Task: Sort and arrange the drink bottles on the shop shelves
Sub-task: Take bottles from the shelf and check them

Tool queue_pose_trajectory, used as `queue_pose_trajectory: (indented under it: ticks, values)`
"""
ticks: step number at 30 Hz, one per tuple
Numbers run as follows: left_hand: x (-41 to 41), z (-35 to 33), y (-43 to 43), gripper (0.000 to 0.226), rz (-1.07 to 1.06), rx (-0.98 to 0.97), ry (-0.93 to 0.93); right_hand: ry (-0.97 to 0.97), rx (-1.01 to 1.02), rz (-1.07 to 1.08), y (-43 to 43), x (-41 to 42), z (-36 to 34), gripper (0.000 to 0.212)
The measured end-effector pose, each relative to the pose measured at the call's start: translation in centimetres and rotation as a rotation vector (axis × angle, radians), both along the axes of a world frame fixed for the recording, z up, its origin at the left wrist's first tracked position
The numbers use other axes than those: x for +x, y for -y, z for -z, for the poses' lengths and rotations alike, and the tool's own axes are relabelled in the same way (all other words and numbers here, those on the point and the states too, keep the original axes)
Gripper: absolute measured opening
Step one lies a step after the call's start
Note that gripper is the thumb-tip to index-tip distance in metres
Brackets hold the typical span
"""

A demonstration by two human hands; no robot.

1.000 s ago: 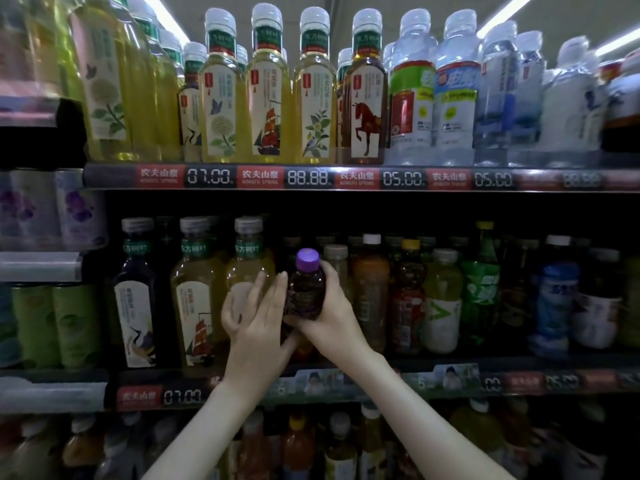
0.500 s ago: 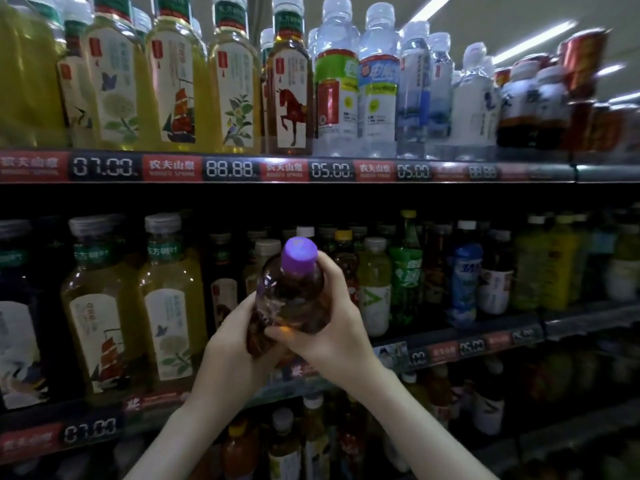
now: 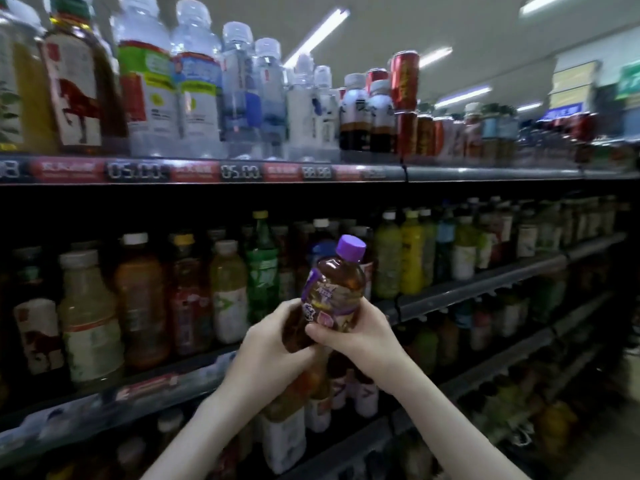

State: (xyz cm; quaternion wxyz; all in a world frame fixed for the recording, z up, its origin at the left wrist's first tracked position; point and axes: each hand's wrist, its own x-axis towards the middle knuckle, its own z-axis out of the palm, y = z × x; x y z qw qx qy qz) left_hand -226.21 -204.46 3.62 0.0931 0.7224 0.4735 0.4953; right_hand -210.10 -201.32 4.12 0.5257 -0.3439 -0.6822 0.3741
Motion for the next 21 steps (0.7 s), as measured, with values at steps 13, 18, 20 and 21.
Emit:
queue_pose_trajectory:
  ticks: [13,18,20,21]
  values:
    - [21.8,-1.1,-12.3,0.048,-0.149,-0.042,-0.068,-0.002,0.007,0.368,-8.6,29.3,0.1,0.038]
    - [24.3,-1.1,-19.0,0.059,-0.334,0.028,-0.107,-0.071,-0.020,0.324,-12.9,32.6,0.8,0.036]
    - [24.7,-1.2,-21.7,0.063,-0.422,0.056,-0.106,-0.073,-0.007,0.312,-15.2,32.8,1.0,0.040]
    - [24.8,-1.3,-23.0,0.066,-0.460,0.077,-0.107,-0.070,0.000,0.304,-16.5,32.8,1.1,0.042]
